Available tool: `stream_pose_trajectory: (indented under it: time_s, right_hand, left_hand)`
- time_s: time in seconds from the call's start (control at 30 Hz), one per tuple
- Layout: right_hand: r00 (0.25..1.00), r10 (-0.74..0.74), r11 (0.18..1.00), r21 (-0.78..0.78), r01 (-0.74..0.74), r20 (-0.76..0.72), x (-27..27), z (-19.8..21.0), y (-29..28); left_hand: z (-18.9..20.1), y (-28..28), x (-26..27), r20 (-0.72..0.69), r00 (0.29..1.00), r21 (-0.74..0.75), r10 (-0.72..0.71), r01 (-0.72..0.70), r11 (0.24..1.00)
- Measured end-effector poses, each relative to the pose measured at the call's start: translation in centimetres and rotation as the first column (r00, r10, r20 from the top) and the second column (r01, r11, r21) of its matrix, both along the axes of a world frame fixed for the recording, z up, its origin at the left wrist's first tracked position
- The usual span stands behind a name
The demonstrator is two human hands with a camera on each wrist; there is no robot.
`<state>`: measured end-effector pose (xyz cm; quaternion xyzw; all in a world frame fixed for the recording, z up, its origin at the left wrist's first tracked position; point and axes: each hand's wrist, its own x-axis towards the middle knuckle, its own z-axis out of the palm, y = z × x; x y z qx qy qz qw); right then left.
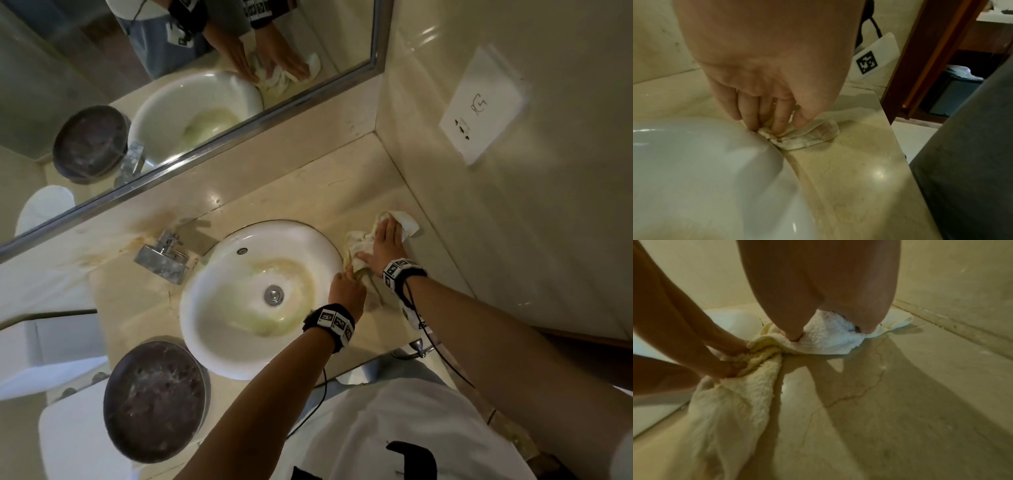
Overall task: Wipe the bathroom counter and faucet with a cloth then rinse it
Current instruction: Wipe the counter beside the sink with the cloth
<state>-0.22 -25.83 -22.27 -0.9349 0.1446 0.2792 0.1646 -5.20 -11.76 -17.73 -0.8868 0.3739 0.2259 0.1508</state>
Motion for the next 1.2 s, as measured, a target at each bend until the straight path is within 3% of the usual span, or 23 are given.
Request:
stream_pose_trajectory:
  time_s: [0.23, 0.63, 0.93, 1.1, 1.2]
  right_hand:
    - [1.000, -0.018, 0.999, -0.039, 0.019, 0.011, 2.7, -1.0, 0.0]
    - [0.974, -0.216, 0.976, 0.013, 0.216, 0.069, 9.6, -1.0, 0.9]
    - [0.990, -0.080, 0.995, -0.055, 0.087, 0.118, 11.9, -3.2, -0.4]
    - [0.990, -0.071, 0.994, -0.075, 0.081, 0.121, 12.3, -2.3, -0.4]
    - [0.983, -0.099, 0.995, -0.008, 0.101, 0.152, 12.5, -1.0, -0.8]
  left_hand:
    - [0.1, -1.3, 3.2, -0.035, 0.999, 0.010, -0.015, 0.016, 1.000]
    - [-0.3, -0.5, 10.9, 0.001, 0.986, -0.152, 0.167, -0.165, 0.975]
    - [1.0, -1.5, 13.4, -0.070, 0.962, -0.173, 0.263, -0.271, 0.947]
    - [1.3, -1.4, 13.8, -0.164, 0.938, -0.141, 0.305, -0.328, 0.934]
    - [0.9, -0.2, 13.4, -0.259, 0.895, -0.173, 0.364, -0.413, 0.894]
